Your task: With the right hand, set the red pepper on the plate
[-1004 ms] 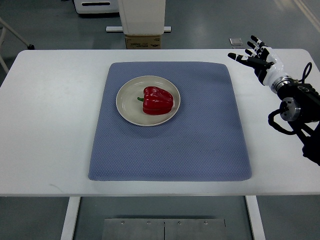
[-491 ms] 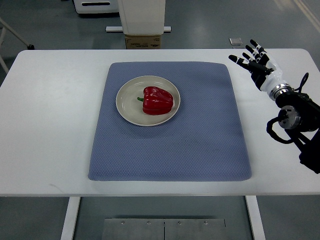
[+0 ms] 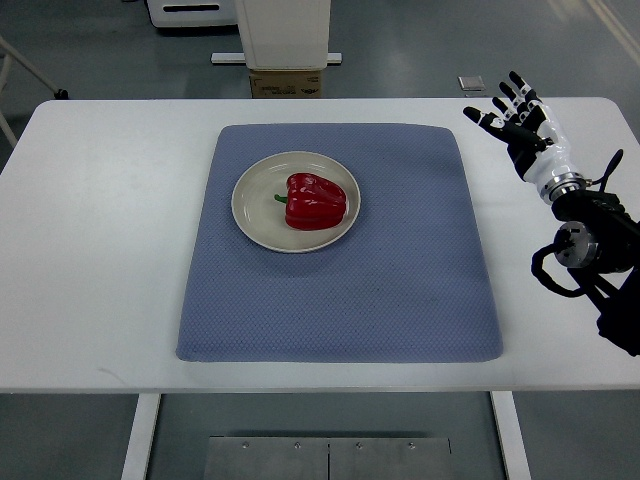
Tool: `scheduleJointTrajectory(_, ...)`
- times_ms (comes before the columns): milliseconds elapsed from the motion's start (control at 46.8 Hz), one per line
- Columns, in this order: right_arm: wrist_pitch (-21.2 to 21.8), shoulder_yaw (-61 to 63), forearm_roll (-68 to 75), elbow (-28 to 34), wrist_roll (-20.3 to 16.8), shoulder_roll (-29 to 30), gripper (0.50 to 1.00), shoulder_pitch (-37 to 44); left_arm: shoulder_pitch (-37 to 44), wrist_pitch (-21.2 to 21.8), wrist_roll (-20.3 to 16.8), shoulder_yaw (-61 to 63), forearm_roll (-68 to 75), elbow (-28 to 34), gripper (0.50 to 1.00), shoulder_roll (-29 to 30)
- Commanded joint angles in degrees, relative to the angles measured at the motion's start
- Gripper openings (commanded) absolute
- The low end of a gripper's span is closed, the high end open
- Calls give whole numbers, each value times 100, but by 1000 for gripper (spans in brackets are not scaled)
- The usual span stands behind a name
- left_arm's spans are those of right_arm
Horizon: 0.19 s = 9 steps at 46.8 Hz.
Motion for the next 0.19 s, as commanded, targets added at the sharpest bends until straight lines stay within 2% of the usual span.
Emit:
scheduleJointTrajectory(0, -5, -9, -1, 5, -17, 1, 1000, -27, 2, 0, 1, 0, 0, 0, 1000, 0)
scheduleJointTrajectory(171, 4, -35, -1, 5, -25, -8, 1000, -124, -6, 0, -8, 0, 0, 0, 1000, 0)
